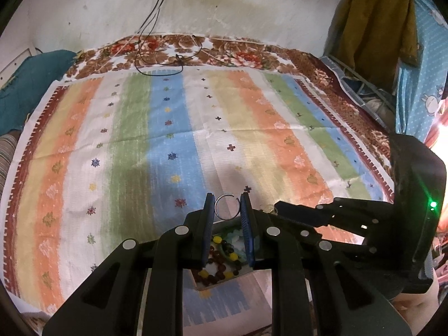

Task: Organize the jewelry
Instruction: 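Lift and carry the ring and charm with both tools over the tin, then open both tools to drop the ring and charm into the tin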

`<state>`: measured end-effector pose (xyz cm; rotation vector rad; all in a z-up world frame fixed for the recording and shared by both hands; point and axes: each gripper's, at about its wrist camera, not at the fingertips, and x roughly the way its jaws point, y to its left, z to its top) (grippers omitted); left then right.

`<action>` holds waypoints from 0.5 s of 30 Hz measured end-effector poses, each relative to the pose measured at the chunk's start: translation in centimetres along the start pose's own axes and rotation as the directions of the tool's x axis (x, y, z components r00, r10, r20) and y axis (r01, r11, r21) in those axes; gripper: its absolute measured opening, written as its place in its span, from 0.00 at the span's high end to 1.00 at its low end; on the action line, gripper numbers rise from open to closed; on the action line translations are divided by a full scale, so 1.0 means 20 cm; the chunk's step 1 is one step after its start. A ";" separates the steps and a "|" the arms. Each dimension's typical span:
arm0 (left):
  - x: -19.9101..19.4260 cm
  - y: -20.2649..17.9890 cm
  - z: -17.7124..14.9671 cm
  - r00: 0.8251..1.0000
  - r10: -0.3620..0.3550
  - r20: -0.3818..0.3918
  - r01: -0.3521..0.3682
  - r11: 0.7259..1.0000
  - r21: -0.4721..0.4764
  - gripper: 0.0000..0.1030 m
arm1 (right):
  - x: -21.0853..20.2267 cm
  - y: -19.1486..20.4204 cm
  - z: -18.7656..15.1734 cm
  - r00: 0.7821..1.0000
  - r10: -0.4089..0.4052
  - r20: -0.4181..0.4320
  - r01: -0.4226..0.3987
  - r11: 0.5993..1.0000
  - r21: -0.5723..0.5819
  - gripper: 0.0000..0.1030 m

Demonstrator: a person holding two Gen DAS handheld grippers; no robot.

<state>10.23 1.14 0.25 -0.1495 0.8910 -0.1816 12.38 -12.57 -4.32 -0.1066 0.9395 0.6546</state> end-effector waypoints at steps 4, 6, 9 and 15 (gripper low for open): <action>0.00 0.00 -0.01 1.000 0.000 -0.004 0.000 1.000 0.001 0.82 | 0.01 0.00 0.00 1.000 0.009 -0.012 -0.009 1.000 0.006 0.82; 0.00 -0.01 -0.01 1.000 -0.005 -0.008 0.005 1.000 -0.001 0.81 | 0.02 0.00 0.00 1.000 0.014 -0.019 -0.014 1.000 0.002 0.82; -0.01 0.00 -0.02 1.000 0.000 -0.008 0.000 1.000 -0.022 0.75 | 0.01 -0.01 -0.01 1.000 0.002 -0.012 -0.002 1.000 0.012 0.58; -0.03 0.03 -0.01 1.000 0.006 0.000 -0.006 0.998 -0.063 0.61 | -0.03 -0.04 -0.02 1.000 -0.008 0.003 0.008 1.000 0.028 0.51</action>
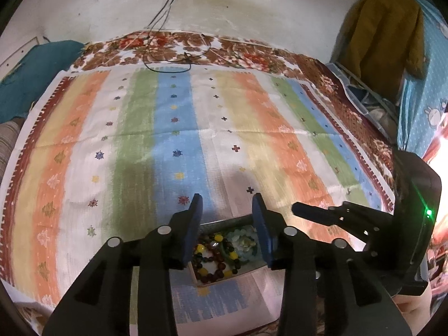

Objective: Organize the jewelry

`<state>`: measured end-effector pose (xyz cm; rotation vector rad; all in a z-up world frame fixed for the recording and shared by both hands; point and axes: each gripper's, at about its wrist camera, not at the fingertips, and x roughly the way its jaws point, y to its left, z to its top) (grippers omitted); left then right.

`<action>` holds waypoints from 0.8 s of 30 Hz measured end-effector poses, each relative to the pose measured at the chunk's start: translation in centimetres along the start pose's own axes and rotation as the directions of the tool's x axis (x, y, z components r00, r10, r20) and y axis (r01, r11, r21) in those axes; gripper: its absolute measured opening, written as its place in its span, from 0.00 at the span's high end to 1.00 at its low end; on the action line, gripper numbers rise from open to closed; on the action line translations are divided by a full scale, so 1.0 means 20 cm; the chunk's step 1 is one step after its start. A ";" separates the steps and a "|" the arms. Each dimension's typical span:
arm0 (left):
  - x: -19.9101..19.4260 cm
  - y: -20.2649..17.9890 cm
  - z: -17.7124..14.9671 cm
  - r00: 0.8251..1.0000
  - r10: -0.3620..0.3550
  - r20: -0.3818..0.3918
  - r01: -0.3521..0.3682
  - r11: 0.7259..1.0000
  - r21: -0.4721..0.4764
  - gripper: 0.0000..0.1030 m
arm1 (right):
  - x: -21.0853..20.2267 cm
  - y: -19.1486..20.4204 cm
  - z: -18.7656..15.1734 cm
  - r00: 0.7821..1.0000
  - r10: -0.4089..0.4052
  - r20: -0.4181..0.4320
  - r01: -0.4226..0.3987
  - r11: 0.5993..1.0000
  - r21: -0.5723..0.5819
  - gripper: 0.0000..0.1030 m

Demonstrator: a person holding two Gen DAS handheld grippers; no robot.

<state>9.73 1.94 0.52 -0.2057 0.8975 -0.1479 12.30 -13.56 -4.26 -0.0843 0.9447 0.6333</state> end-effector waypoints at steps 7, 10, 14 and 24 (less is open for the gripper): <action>-0.03 0.02 -0.05 1.000 -0.002 -0.010 0.002 1.000 -0.008 0.48 | -0.07 -0.03 -0.03 0.998 -0.040 0.038 0.040 0.999 -0.002 0.39; -0.04 0.03 -0.08 1.000 0.003 -0.014 -0.003 1.000 -0.007 0.44 | -0.10 -0.05 -0.04 0.998 -0.028 0.052 0.028 1.000 0.003 0.37; -0.05 0.03 -0.12 1.000 0.011 -0.015 -0.011 1.000 0.000 0.37 | -0.14 -0.07 -0.07 0.998 -0.017 0.068 0.016 1.000 0.005 0.29; -0.08 0.02 -0.23 0.999 -0.014 -0.037 0.015 1.000 0.010 0.25 | -0.20 -0.08 -0.18 0.997 -0.050 0.066 0.052 0.998 -0.032 0.16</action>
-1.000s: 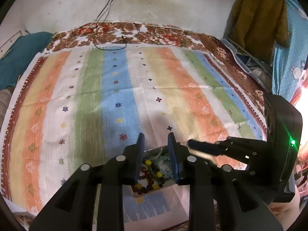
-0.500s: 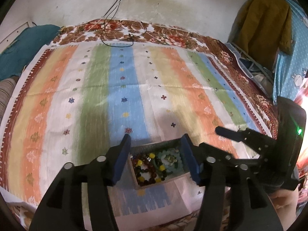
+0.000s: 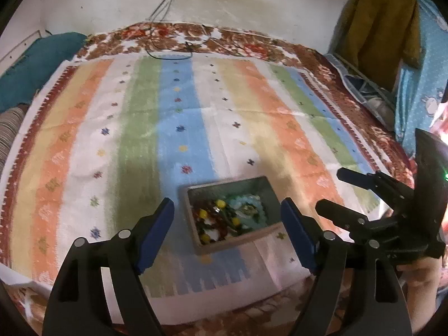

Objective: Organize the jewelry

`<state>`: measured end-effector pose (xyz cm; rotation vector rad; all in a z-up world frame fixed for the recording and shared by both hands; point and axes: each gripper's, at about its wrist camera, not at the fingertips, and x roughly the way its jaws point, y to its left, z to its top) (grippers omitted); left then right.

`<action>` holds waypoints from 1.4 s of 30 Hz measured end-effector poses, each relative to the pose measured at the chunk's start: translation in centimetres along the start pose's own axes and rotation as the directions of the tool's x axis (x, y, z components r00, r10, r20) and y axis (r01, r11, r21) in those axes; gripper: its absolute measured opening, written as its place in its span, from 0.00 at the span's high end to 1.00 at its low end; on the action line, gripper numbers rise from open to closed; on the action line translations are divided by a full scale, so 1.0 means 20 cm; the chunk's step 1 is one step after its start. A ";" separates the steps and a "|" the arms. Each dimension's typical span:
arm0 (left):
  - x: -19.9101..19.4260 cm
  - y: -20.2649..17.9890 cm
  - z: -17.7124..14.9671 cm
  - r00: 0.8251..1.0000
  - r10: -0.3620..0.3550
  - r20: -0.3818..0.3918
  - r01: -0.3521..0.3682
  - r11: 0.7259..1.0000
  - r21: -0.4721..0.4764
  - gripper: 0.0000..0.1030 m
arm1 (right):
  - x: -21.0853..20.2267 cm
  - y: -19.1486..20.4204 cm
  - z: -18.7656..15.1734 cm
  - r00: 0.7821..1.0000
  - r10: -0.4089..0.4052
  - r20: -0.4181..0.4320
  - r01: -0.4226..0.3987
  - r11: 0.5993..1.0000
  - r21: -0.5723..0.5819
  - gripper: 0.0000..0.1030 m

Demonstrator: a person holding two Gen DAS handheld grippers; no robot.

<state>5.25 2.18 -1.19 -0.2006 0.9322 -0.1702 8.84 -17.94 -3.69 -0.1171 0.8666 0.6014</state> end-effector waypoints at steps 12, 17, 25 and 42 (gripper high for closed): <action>-0.06 -0.09 -0.17 0.999 0.031 0.030 -0.034 0.995 0.090 0.06 | -0.09 0.03 -0.09 0.999 0.003 0.043 -0.004 1.000 0.001 0.07; -0.11 -0.10 -0.21 0.995 0.066 0.075 -0.073 0.993 0.092 0.06 | -0.12 0.05 -0.10 0.998 -0.002 0.068 0.003 1.000 -0.010 0.06; -0.12 -0.09 -0.22 0.990 0.109 0.087 -0.115 0.991 0.069 0.06 | -0.15 0.06 -0.13 0.995 -0.008 0.095 0.008 1.000 -0.001 0.06; -0.15 -0.10 -0.24 0.987 0.107 0.120 -0.116 0.991 0.072 0.06 | -0.13 0.05 -0.13 0.996 -0.005 0.084 0.004 1.000 0.015 0.06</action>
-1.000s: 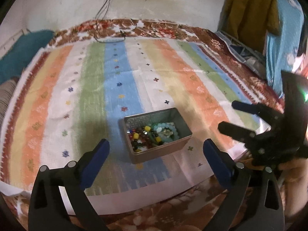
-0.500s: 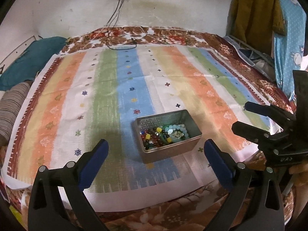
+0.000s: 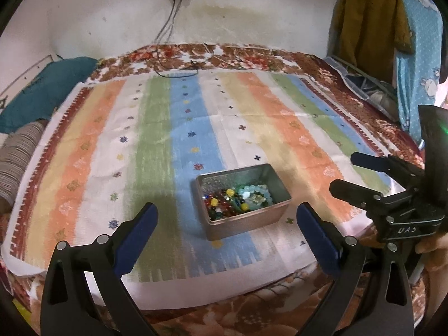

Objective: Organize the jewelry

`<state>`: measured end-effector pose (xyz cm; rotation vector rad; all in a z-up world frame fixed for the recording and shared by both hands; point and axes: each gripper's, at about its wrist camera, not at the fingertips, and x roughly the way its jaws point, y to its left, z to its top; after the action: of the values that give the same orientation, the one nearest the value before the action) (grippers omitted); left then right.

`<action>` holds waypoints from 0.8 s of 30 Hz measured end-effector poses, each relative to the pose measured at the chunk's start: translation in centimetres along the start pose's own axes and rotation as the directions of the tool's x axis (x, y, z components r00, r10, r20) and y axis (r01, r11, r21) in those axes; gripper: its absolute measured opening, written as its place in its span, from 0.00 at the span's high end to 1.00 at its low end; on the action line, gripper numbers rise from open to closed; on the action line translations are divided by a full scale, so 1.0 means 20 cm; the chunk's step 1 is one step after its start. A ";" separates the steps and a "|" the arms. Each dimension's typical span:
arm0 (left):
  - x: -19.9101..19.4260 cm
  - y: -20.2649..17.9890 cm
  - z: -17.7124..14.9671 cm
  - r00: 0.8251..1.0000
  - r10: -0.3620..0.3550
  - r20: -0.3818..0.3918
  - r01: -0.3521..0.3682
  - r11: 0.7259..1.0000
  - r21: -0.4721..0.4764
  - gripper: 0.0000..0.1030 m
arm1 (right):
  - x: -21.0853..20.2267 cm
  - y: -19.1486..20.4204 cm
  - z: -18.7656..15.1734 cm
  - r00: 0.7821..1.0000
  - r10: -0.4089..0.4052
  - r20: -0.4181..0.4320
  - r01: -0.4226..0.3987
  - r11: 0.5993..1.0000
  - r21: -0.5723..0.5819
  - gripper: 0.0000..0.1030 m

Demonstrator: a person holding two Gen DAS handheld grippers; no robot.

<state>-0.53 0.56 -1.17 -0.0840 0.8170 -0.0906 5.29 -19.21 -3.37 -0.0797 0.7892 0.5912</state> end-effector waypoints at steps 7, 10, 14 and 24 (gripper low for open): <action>0.00 0.00 0.00 1.000 -0.005 0.001 0.005 1.000 0.005 0.06 | -0.02 -0.01 0.00 1.000 0.019 0.014 -0.019 1.000 0.023 0.06; -0.01 -0.01 0.00 1.000 -0.022 0.006 0.022 1.000 0.009 0.06 | -0.01 -0.01 0.00 1.000 0.017 0.009 -0.017 1.000 0.019 0.06; -0.01 -0.01 0.00 1.000 -0.023 0.012 0.023 1.000 0.006 0.06 | -0.01 -0.01 0.00 1.000 0.016 0.011 -0.017 1.000 0.017 0.06; -0.01 -0.03 0.01 1.000 -0.007 0.006 0.007 1.000 0.019 0.06 | 0.00 -0.01 -0.01 1.000 0.008 -0.005 -0.008 1.000 0.002 0.06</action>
<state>-0.60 -0.03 -0.83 -0.0694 0.8095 -0.1046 5.35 -19.45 -3.56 -0.0768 0.7956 0.5977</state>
